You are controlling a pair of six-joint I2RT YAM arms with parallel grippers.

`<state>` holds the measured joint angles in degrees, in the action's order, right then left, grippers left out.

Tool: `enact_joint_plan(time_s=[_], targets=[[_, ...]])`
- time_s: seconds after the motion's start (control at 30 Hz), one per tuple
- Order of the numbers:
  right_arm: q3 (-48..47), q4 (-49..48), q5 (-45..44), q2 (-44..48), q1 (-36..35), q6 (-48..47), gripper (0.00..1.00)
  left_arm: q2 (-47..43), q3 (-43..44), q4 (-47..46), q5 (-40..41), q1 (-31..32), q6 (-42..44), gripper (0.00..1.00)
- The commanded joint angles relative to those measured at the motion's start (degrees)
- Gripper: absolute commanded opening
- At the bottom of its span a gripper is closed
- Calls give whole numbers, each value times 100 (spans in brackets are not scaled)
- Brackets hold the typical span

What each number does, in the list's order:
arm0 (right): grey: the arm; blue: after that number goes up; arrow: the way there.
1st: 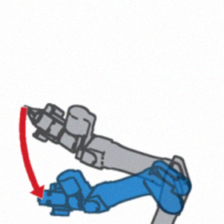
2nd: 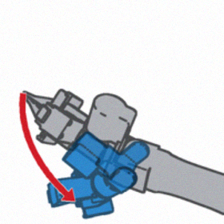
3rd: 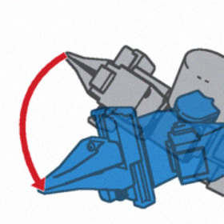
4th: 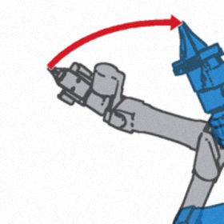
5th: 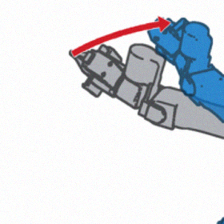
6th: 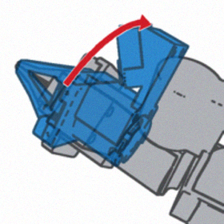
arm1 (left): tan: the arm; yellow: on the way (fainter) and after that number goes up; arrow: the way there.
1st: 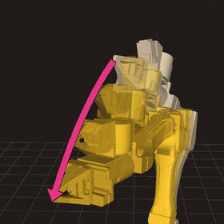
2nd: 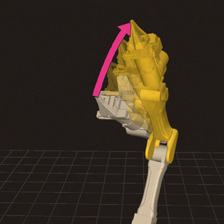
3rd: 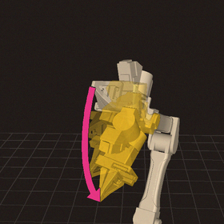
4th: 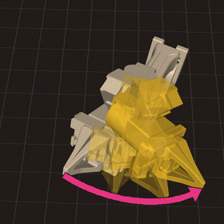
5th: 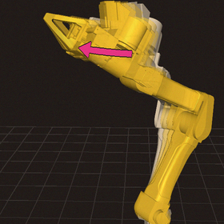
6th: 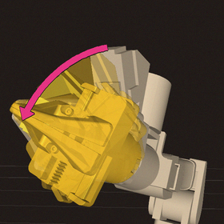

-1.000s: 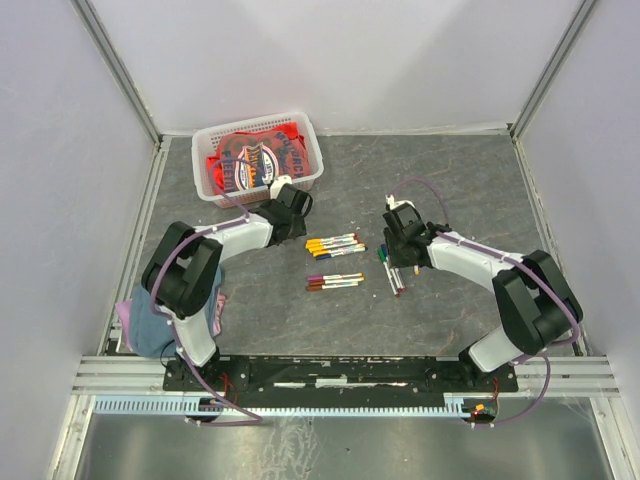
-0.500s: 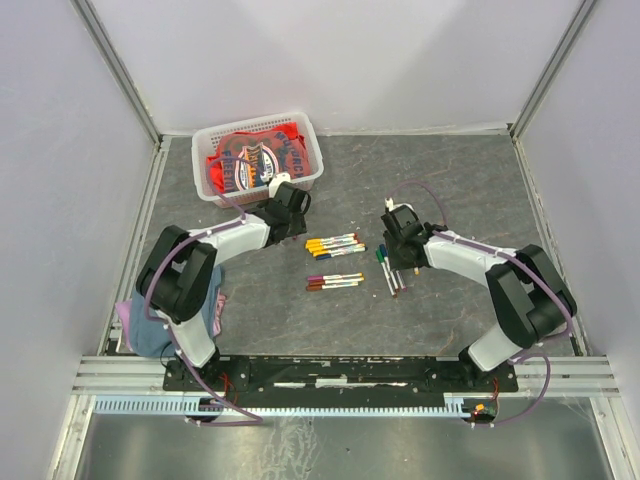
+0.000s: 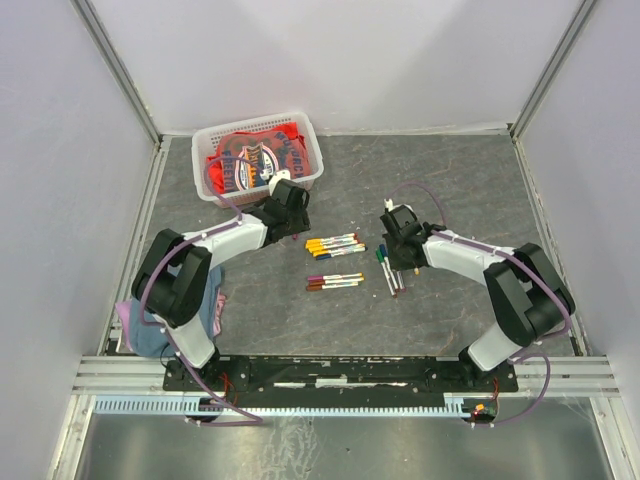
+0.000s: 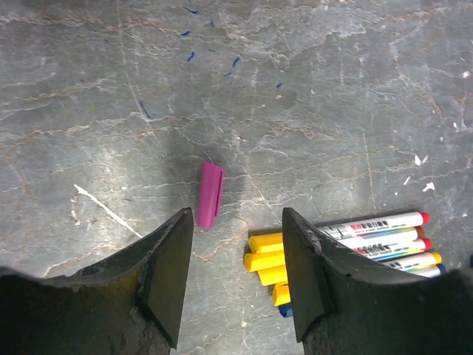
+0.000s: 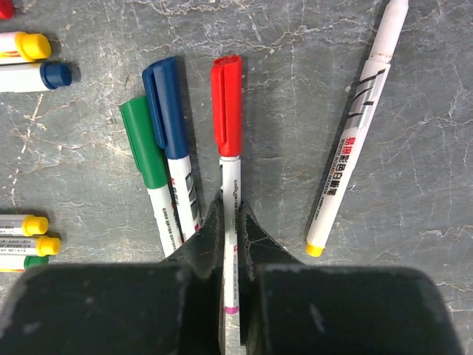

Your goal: Open the pen caps

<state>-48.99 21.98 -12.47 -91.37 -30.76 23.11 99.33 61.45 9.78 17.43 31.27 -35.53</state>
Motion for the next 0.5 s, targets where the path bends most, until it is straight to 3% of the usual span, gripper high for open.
enact_joint_plan(time_s=[0.0,0.47], targets=[[-170,230,33,29,-27,-13,2,-283,157,-295,-459,22,-287,59],[-53,-95,389,1384,-319,-222,1,-438,-89,-1121,-2362,21,-1112,58]])
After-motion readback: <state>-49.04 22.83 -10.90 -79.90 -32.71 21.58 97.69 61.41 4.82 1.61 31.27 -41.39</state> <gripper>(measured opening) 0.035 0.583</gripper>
